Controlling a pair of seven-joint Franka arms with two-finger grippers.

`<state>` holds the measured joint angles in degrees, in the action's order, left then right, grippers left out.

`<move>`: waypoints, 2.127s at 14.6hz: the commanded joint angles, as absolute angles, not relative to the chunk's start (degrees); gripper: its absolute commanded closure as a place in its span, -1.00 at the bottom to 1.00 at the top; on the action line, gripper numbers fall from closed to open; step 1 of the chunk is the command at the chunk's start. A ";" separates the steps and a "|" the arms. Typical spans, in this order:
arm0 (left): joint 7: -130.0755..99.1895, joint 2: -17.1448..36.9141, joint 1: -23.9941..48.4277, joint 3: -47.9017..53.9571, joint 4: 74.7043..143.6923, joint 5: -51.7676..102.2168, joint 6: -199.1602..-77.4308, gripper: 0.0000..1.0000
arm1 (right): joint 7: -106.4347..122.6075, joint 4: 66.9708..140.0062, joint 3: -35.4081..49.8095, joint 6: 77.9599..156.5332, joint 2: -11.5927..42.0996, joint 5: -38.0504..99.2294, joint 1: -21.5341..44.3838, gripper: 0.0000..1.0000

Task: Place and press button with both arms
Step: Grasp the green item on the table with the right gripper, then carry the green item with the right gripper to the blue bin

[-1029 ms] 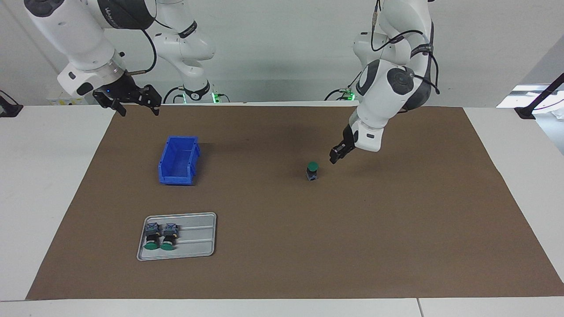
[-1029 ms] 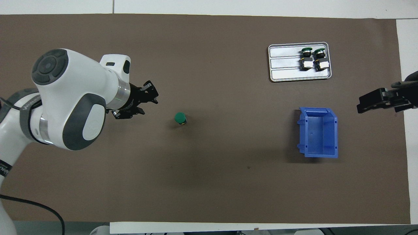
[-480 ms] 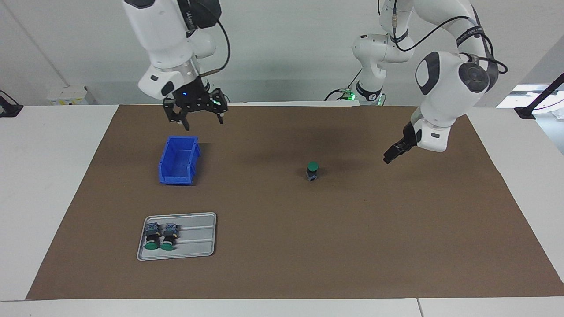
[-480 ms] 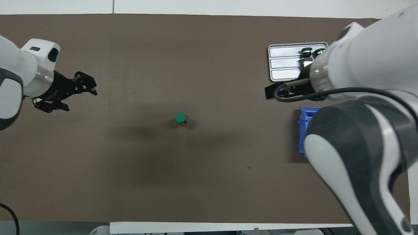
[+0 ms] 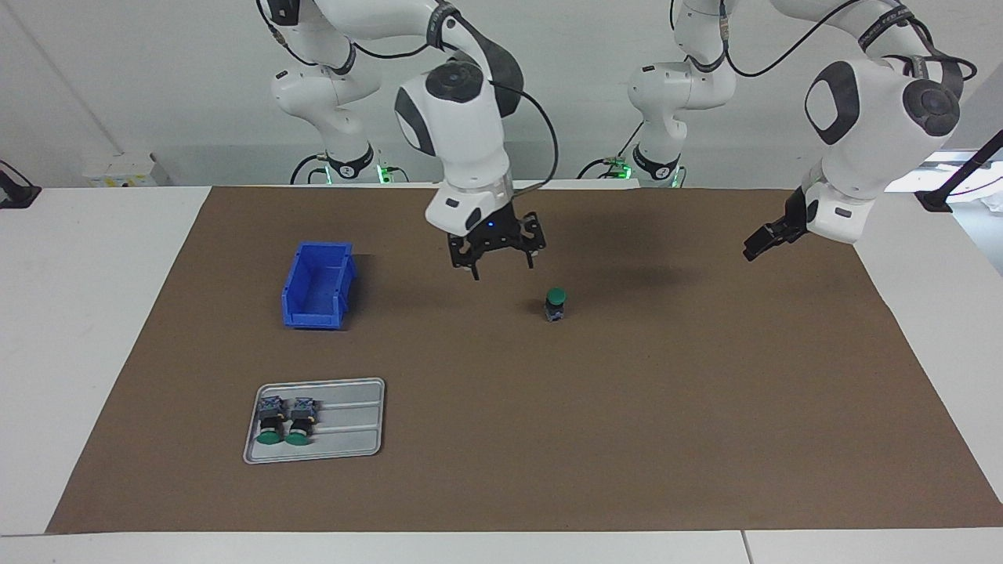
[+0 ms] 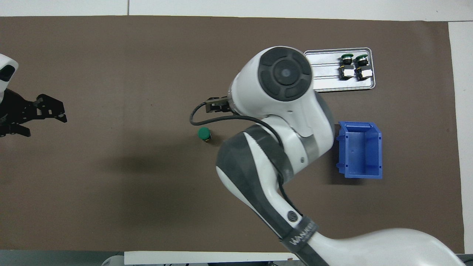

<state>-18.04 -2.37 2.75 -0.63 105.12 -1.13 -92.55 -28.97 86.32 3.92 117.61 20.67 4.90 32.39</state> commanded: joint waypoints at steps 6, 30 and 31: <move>-16.79 0.43 1.23 -0.26 87.65 -3.87 -75.43 -1.00 | -35.77 83.47 3.69 128.39 34.54 -6.67 39.38 -0.98; -10.63 -1.58 2.90 0.44 93.34 -0.70 -82.79 -1.00 | -17.02 107.54 4.83 118.22 8.48 0.00 15.51 0.99; -10.63 -1.76 2.81 0.44 93.51 -0.70 -82.79 -1.00 | -12.96 110.80 4.83 117.78 5.39 0.61 12.42 0.99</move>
